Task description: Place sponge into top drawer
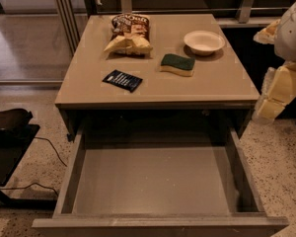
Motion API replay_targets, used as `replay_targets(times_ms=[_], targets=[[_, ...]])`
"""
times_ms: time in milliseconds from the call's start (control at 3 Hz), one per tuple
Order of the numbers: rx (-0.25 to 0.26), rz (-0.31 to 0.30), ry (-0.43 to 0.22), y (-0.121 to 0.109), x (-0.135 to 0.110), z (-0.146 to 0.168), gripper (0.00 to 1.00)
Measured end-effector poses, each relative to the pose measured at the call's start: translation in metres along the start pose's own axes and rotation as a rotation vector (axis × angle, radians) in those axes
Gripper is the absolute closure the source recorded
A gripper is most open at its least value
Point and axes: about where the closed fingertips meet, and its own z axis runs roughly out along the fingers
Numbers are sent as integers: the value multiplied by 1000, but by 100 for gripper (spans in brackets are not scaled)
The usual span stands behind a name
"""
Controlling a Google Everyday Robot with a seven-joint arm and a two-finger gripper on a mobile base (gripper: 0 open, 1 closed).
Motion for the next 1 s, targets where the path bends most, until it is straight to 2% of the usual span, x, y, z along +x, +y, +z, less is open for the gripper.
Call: replay_targets(times_ms=[333,667,1000], targets=[[16,-7,-111,-29,-15,17,0],[50,-24,-257,-64,-34,32,0],[63,8,-323,-112,-43,52,0]])
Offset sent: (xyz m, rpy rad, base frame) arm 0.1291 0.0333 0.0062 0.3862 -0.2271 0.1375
